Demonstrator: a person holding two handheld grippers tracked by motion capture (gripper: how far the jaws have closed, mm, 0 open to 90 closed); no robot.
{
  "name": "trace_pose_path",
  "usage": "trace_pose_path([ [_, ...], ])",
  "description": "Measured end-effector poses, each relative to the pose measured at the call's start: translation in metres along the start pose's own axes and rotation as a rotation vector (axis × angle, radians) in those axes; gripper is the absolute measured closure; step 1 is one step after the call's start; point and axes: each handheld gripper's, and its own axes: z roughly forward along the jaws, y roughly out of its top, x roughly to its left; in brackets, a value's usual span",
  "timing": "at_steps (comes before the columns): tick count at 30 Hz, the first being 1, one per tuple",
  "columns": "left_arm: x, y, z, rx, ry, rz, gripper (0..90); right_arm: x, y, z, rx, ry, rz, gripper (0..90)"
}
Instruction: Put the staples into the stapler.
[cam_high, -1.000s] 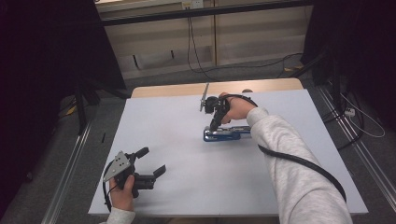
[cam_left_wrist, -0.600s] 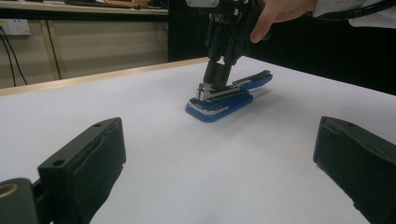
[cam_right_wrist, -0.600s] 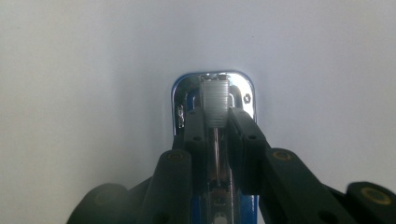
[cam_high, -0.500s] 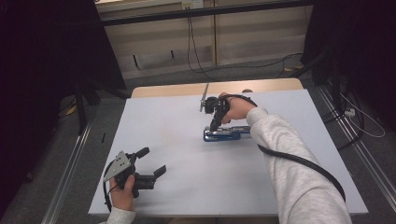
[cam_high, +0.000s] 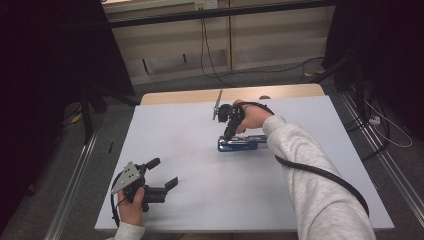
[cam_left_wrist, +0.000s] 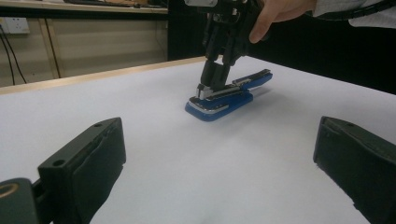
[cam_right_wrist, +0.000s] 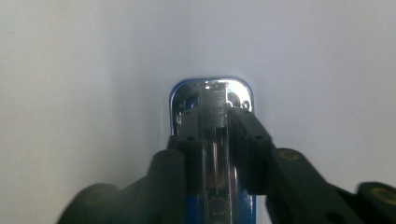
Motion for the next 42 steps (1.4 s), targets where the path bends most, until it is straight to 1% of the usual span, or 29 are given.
trace_pose_path([
  [3,0.000,0.000,0.000,-0.002,-0.001,-0.003,2.5,0.001,-0.002,-0.001,-0.005,-0.006,0.003,68.7],
  [5,0.000,0.000,0.001,-0.004,0.001,-0.006,2.5,0.001,-0.005,-0.004,-0.025,-0.007,0.018,66.2],
  [7,0.001,0.000,0.001,-0.003,0.003,0.008,2.5,0.002,-0.009,-0.008,-0.055,-0.014,0.040,63.4],
  [8,0.001,0.001,0.001,-0.002,0.001,0.007,2.5,0.002,-0.013,-0.010,-0.071,-0.015,0.046,61.0],
  [9,0.001,0.000,0.002,-0.008,0.006,-0.006,2.5,0.003,-0.016,-0.013,-0.089,-0.016,0.065,58.7],
  [11,0.001,0.001,0.003,-0.002,0.007,-0.003,2.5,0.003,-0.023,-0.019,-0.126,-0.033,0.097,55.5],
  [12,0.002,0.001,0.003,0.009,0.009,0.012,2.5,0.004,-0.027,-0.021,-0.148,-0.037,0.100,52.3],
  [13,0.001,0.001,0.004,0.016,0.003,0.002,2.4,0.005,-0.031,-0.023,-0.177,-0.043,0.116,49.0],
  [14,0.001,0.002,0.005,0.007,0.007,0.005,2.4,0.005,-0.035,-0.025,-0.196,-0.051,0.130,45.4],
  [15,0.001,0.003,0.006,0.013,0.003,0.004,2.4,0.006,-0.039,-0.027,-0.199,-0.064,0.153,43.3],
  [18,0.001,0.005,0.011,0.020,0.003,-0.004,2.4,0.009,-0.053,-0.029,-0.244,-0.071,0.198,36.3],
  [20,0.001,0.007,0.015,0.031,-0.003,0.001,2.3,0.011,-0.063,-0.030,-0.273,-0.068,0.236,33.3],
  [21,0.001,0.007,0.015,0.031,-0.003,0.001,2.3,0.011,-0.068,-0.030,-0.277,-0.080,0.249,30.7],
  [22,0.000,0.009,0.020,0.041,-0.015,0.001,2.3,0.012,-0.073,-0.030,-0.282,-0.087,0.265,27.6],
  [25,0.000,0.012,0.028,0.049,-0.024,-0.010,2.3,0.015,-0.087,-0.030,-0.302,-0.104,0.321,22.6],
  [26,0.000,0.012,0.030,0.058,-0.032,-0.016,2.3,0.016,-0.091,-0.031,-0.317,-0.107,0.333,22.0],
  [27,0.000,0.012,0.032,0.063,-0.041,-0.011,2.3,0.017,-0.095,-0.031,-0.323,-0.110,0.347,20.8],
  [29,-0.001,0.013,0.035,0.075,-0.045,-0.028,2.3,0.020,-0.102,-0.033,-0.343,-0.128,0.364,19.2],
  [30,-0.001,0.013,0.037,0.081,-0.048,-0.017,2.3,0.021,-0.105,-0.034,-0.350,-0.130,0.379,18.6],
  [31,-0.001,0.013,0.038,0.087,-0.047,-0.025,2.3,0.022,-0.109,-0.035,-0.356,-0.139,0.388,17.4],
  [32,0.000,0.013,0.040,0.094,-0.044,-0.019,2.3,0.024,-0.112,-0.036,-0.366,-0.148,0.402,16.2],
  [33,-0.001,0.013,0.041,0.101,-0.047,-0.032,2.3,0.025,-0.116,-0.037,-0.372,-0.154,0.412,15.1],
  [34,0.000,0.013,0.043,0.109,-0.047,-0.026,2.2,0.027,-0.119,-0.037,-0.377,-0.164,0.422,14.0],
  [35,0.000,0.013,0.044,0.123,-0.048,-0.042,2.2,0.028,-0.123,-0.038,-0.388,-0.160,0.440,13.8],
  [36,0.000,0.013,0.046,0.126,-0.047,-0.035,2.3,0.029,-0.127,-0.039,-0.403,-0.161,0.453,13.7],
  [37,-0.001,0.013,0.047,0.127,-0.048,-0.040,2.3,0.031,-0.131,-0.039,-0.415,-0.168,0.462,13.5],
  [39,-0.001,0.013,0.050,0.138,-0.052,-0.031,2.3,0.034,-0.139,-0.041,-0.434,-0.194,0.487,11.3],
  [40,-0.002,0.014,0.051,0.144,-0.053,-0.035,2.3,0.036,-0.144,-0.041,-0.446,-0.200,0.503,10.9],
  [42,-0.002,0.015,0.054,0.155,-0.056,-0.021,2.3,0.039,-0.152,-0.042,-0.458,-0.208,0.525,10.4],
])
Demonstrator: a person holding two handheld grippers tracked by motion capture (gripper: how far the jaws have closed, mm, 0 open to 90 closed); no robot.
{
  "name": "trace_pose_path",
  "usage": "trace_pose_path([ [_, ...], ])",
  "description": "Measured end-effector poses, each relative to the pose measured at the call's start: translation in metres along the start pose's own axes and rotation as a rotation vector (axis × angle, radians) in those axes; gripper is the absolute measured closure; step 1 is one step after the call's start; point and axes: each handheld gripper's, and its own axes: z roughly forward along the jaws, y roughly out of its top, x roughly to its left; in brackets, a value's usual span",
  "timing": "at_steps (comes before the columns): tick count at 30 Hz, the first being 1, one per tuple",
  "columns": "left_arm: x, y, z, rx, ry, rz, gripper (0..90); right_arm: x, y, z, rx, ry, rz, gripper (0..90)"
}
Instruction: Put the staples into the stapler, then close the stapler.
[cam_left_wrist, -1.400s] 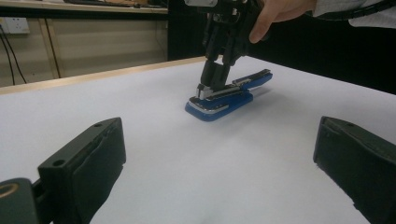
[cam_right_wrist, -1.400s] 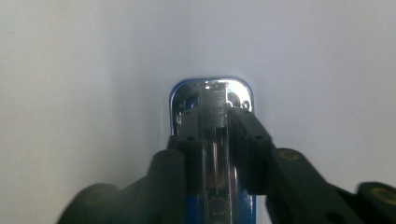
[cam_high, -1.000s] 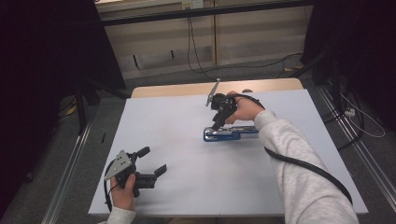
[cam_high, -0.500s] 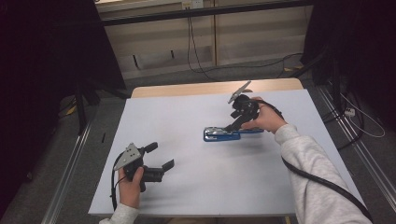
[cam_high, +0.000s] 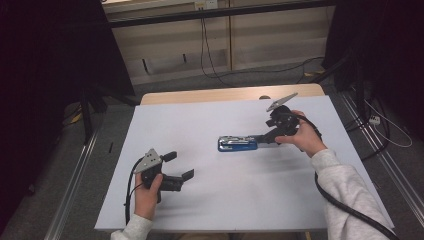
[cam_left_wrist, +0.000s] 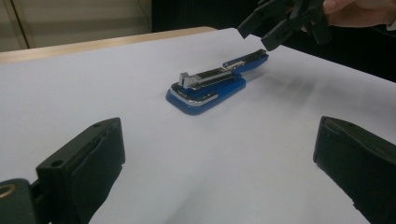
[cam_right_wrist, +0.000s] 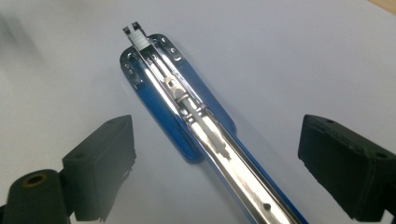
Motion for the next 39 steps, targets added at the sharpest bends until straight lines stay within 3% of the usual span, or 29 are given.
trace_pose_path([
  [6,-0.002,0.003,0.010,0.037,0.011,0.001,2.4,-0.001,-0.019,-0.013,-0.014,-0.050,0.017,9.9],
  [11,-0.001,0.006,0.014,0.021,0.015,-0.008,2.5,-0.001,-0.036,-0.020,-0.040,-0.080,0.034,9.7],
  [15,0.001,0.008,0.019,0.037,0.020,-0.011,2.4,0.000,-0.046,-0.026,-0.038,-0.110,0.045,7.9],
  [18,0.002,0.011,0.025,0.044,0.019,-0.012,2.4,0.002,-0.053,-0.032,-0.076,-0.108,0.072,8.0],
  [20,0.002,0.013,0.029,0.048,0.023,-0.006,2.3,0.003,-0.056,-0.034,-0.060,-0.132,0.061,7.5],
  [22,0.003,0.015,0.033,0.049,0.024,-0.012,2.3,0.002,-0.060,-0.035,-0.071,-0.121,0.075,7.5],
  [24,0.005,0.017,0.037,0.054,0.021,-0.012,2.3,0.001,-0.062,-0.035,-0.085,-0.106,0.099,7.6],
  [28,0.010,0.020,0.045,0.059,0.025,-0.026,2.2,0.000,-0.063,-0.035,-0.092,-0.122,0.105,7.8],
  [30,0.012,0.021,0.049,0.059,0.057,-0.040,2.1,0.001,-0.063,-0.036,-0.093,-0.134,0.097,7.8],
  [32,0.016,0.022,0.054,0.098,0.061,-0.050,2.1,0.001,-0.063,-0.038,-0.102,-0.138,0.096,7.9],
  [34,0.018,0.022,0.059,0.093,0.082,-0.064,2.1,0.000,-0.063,-0.041,-0.122,-0.146,0.104,8.5],
  [37,0.020,0.022,0.067,0.100,0.093,-0.040,2.1,-0.002,-0.063,-0.043,-0.143,-0.158,0.109,9.4],
  [39,0.021,0.022,0.071,0.089,0.098,-0.045,2.3,-0.002,-0.065,-0.043,-0.133,-0.165,0.107,10.2],
])
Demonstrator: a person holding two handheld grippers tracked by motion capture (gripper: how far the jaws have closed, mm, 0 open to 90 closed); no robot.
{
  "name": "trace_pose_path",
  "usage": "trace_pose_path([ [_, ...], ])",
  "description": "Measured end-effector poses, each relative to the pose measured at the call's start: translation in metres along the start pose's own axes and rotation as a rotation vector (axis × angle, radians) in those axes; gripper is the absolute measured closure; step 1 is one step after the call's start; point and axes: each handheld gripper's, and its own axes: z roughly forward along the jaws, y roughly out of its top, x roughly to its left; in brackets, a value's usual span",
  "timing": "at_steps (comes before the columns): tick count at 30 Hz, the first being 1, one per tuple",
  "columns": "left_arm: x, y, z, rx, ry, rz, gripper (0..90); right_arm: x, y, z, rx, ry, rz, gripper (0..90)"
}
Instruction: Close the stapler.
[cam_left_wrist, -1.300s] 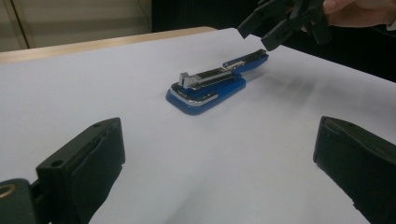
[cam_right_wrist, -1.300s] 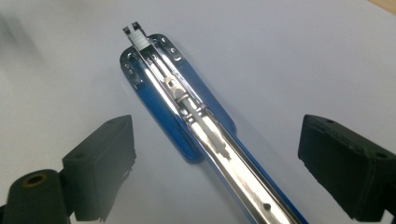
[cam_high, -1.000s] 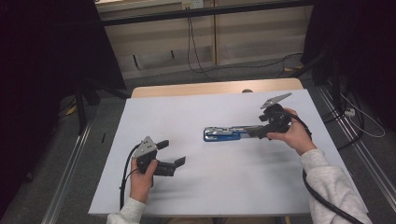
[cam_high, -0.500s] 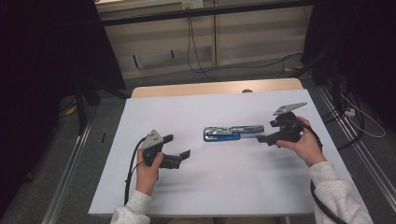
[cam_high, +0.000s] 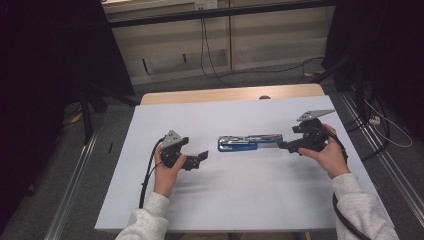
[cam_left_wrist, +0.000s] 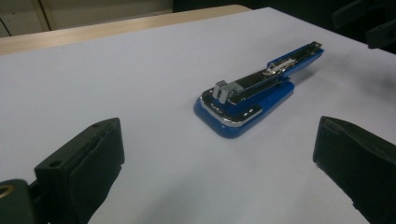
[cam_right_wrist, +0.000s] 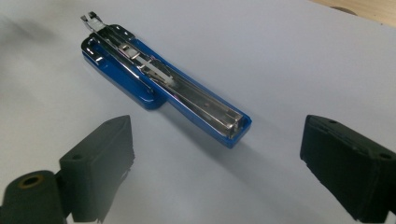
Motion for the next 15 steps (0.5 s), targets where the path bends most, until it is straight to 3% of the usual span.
trace_pose_path([
  [3,0.000,0.002,0.009,0.033,0.022,-0.035,2.4,-0.004,-0.006,-0.003,0.001,-0.010,0.020,15.1],
  [7,-0.002,0.002,0.020,0.040,0.016,-0.018,6.4,-0.010,-0.014,-0.009,-0.004,-0.045,0.054,27.0],
  [8,-0.002,0.002,0.022,0.046,0.007,-0.011,10.5,-0.012,-0.016,-0.010,-0.005,-0.063,0.059,29.7],
  [11,-0.001,0.000,0.028,0.064,0.030,0.007,30.0,-0.015,-0.020,-0.011,-0.008,-0.075,0.088,48.3],
  [13,-0.001,0.000,0.033,0.106,0.036,-0.003,43.8,-0.015,-0.023,-0.009,0.013,-0.095,0.082,59.6],
  [15,-0.002,0.001,0.038,0.112,0.047,-0.022,58.3,-0.015,-0.025,-0.005,0.034,-0.105,0.093,72.9],
])
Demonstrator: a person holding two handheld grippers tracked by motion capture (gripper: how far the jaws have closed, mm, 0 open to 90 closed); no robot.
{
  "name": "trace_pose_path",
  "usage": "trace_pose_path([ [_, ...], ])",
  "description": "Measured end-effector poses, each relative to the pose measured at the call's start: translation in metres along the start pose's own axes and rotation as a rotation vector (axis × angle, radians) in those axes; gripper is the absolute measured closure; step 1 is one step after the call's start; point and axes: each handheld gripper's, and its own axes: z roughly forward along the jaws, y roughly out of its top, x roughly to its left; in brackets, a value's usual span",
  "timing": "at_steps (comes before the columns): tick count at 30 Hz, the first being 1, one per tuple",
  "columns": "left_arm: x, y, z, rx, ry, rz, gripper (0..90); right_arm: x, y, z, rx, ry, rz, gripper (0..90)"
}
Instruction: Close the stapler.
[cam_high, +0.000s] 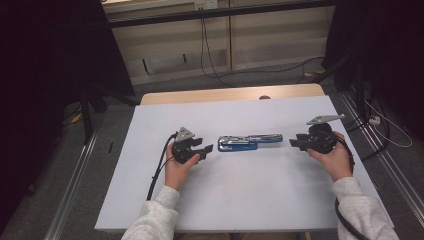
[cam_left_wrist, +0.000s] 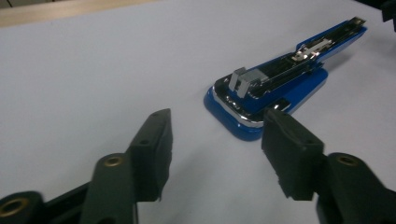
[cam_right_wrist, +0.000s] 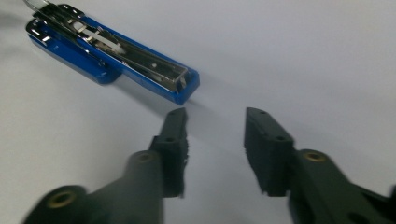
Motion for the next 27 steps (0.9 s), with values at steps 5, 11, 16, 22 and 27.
trace_pose_path([
  [5,-0.002,0.005,0.013,0.039,-0.029,0.001,81.2,0.005,0.000,0.015,0.034,-0.014,-0.027,88.7],
  [11,-0.001,0.006,0.023,0.092,-0.056,0.011,90.0,0.013,0.003,0.028,0.067,-0.021,-0.067,90.0],
  [16,-0.006,0.006,0.031,0.121,-0.060,0.047,90.0,0.014,0.003,0.035,0.081,-0.014,-0.083,90.0],
  [22,-0.007,0.008,0.036,0.146,-0.053,0.064,90.0,0.017,0.005,0.037,0.073,-0.008,-0.106,90.0],
  [27,-0.006,0.008,0.036,0.153,-0.046,0.076,90.0,0.016,0.005,0.037,0.066,-0.005,-0.101,90.0],
])
